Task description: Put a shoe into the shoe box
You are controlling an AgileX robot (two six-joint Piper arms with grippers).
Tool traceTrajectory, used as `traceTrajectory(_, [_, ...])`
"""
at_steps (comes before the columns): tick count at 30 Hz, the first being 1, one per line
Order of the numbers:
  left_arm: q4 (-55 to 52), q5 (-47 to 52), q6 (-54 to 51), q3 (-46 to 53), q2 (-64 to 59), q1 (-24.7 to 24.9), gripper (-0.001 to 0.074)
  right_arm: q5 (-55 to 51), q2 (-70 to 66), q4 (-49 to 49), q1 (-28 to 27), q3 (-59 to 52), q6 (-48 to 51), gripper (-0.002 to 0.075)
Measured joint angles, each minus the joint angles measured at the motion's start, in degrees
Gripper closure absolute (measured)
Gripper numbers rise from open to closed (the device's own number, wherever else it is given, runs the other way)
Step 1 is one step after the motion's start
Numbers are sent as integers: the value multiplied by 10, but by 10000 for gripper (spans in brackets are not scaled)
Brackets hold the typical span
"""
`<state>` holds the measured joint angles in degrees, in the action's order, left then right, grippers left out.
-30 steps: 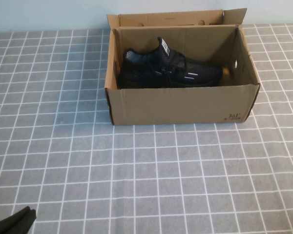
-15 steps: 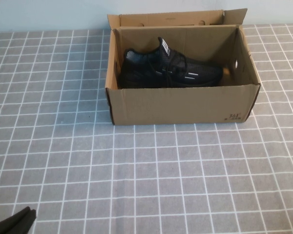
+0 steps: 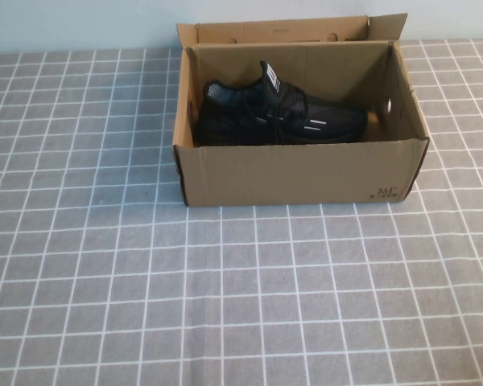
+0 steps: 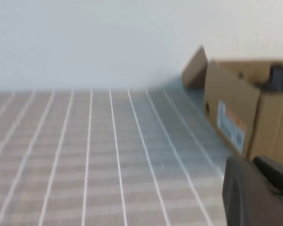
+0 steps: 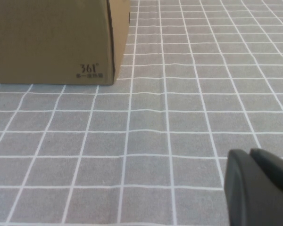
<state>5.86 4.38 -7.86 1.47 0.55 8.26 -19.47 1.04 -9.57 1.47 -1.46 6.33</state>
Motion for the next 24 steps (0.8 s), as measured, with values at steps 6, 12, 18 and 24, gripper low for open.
traceTrajectory(6, [-21,140,1,0,1,0,736,0,0,0,0,0,0,742])
traceTrajectory(12, [-26,176,1,0,1,0,736,0,0,0,0,0,0,742])
traceTrajectory(18, [-27,177,2,0,1,0,736,0,0,0,0,0,0,742])
traceTrajectory(24, [-27,177,2,0,1,0,736,0,0,0,0,0,0,742])
